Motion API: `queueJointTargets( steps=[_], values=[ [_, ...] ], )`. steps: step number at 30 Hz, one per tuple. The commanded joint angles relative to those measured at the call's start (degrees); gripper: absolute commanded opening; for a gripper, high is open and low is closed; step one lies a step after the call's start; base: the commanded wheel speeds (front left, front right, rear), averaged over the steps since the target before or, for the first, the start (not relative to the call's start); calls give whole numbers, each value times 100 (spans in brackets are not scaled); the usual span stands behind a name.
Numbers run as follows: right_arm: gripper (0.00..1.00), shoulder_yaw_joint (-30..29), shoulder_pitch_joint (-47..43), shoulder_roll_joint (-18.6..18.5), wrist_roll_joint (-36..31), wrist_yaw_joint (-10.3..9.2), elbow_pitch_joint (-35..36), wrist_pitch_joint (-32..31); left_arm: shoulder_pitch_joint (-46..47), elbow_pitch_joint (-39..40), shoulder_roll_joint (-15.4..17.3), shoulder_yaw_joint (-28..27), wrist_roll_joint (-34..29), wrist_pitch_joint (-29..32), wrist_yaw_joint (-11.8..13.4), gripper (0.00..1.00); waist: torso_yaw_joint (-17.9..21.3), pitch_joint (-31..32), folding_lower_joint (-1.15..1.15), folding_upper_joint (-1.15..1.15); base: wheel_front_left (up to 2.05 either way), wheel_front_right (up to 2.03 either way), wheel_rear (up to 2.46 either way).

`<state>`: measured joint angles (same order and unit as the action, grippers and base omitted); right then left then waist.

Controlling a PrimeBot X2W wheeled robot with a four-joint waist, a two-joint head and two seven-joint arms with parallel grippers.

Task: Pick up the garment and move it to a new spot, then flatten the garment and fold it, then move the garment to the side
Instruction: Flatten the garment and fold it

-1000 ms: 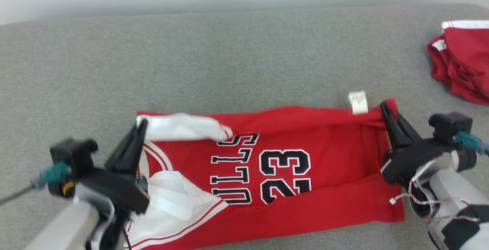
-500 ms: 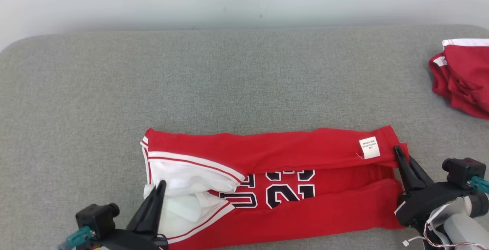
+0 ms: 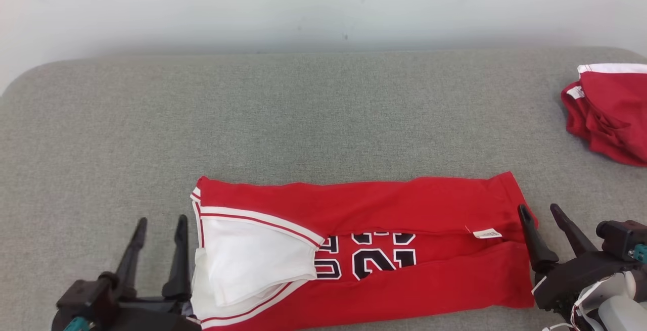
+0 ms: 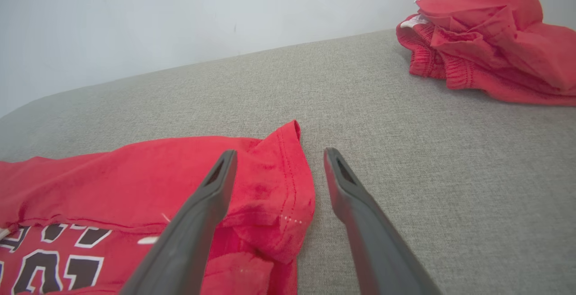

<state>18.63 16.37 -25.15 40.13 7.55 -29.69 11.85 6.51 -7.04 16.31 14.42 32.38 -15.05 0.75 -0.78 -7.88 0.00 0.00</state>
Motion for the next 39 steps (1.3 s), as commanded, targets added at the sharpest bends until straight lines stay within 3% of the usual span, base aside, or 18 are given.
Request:
queueJointTargets(
  steps=[1,9,14,21,22,23,24,25,31,39],
  values=[
    [100,-22,-27,26,-44,-17,-23,-44,-134,110,-84,-124,-162,-15,26,100,-11,18,0,0,0,0,0],
    [100,-179,113,211,-181,-17,-484,-335,-586,530,-782,-1253,-1184,-15,-289,100,-146,69,0,0,0,0,0],
    [100,-211,216,351,-225,-17,-899,-439,-691,436,-1078,-1594,-1507,-15,-536,100,-219,65,0,0,0,0,0],
    [100,-65,313,537,-115,-17,-1403,-518,-756,216,-1254,-1816,-1789,-15,-724,100,-287,62,0,0,0,0,0],
    [90,-35,319,568,-75,-17,-1458,-540,-753,189,-1273,-1840,-1795,-15,-734,100,-289,64,0,0,0,0,0],
    [29,11,330,611,-8,-17,-1542,-535,-744,161,-1294,-1903,-1836,-15,-769,100,-289,71,0,0,0,0,0],
    [10,39,343,618,30,-17,-1587,-547,-746,150,-1303,-1930,-1858,-15,-783,100,-288,78,0,0,0,0,0],
    [0,69,364,622,59,-17,-1631,-546,-749,148,-1311,-1950,-1875,-15,-774,100,-287,84,0,0,0,0,0],
    [0,207,455,601,219,-17,-1744,-408,-782,136,-1338,-2004,-1910,-15,-810,100,-268,144,0,0,0,0,0],
    [0,39,600,-85,345,-18,-1918,-157,-788,166,-1343,-2020,-1848,-16,-816,100,-172,210,0,0,0,0,0]
  ],
)
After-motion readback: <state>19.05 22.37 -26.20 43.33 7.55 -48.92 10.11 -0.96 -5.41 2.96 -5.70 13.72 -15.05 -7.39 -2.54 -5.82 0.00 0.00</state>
